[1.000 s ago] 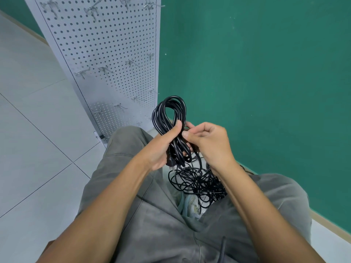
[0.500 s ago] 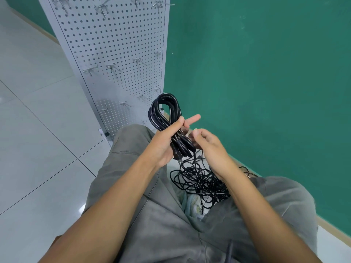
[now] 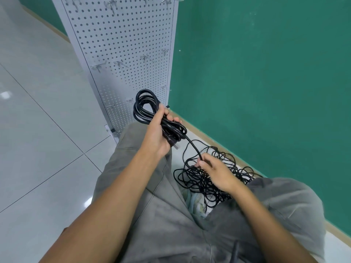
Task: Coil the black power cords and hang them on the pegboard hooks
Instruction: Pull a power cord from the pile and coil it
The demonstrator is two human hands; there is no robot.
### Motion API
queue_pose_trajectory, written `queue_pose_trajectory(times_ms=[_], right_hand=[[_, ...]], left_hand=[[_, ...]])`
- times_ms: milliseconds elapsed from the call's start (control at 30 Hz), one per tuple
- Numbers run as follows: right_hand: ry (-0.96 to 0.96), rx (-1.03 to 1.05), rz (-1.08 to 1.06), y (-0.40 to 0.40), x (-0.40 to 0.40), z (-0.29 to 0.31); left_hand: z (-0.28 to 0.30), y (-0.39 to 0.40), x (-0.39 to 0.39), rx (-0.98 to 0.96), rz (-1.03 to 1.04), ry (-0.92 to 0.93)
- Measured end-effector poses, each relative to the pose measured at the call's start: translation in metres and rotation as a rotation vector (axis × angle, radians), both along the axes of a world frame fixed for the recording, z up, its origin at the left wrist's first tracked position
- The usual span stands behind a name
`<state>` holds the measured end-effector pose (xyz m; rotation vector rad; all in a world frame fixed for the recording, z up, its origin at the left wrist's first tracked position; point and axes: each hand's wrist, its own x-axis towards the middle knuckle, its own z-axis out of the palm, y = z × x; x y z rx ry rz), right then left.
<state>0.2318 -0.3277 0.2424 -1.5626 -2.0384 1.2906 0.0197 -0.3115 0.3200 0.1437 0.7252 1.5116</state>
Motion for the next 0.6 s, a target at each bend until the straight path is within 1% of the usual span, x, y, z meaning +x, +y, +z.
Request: queue_pose_trajectory(times_ms=[100,200,300,400,467,600], right_hand=[[0.026,0.042,0.0,-0.002,0.004,0.012],[0.057,0.083,0.006,-0.007,0.006,0.038],[0.085,0.208,0.017,-0.006,0.004,0.071],[0.059,0.352,0.077,-0.004,-0.006,0.104],[0.038,0.425,0.101,-0.002,-0.016,0.12],[0.036,0.512,0.062,0.006,-0.033,0.131]], left_hand=[[-0.002,0.002,-0.007,-0.029,0.036,0.038],[-0.003,0.003,-0.01,-0.063,0.042,0.216],[-0.004,0.002,-0.005,-0.083,0.011,0.359],[-0.004,-0.002,0.002,-0.072,-0.09,0.434],[-0.004,-0.005,0.007,-0.028,-0.164,0.498],[-0.005,-0.013,0.017,0.081,-0.282,0.669]])
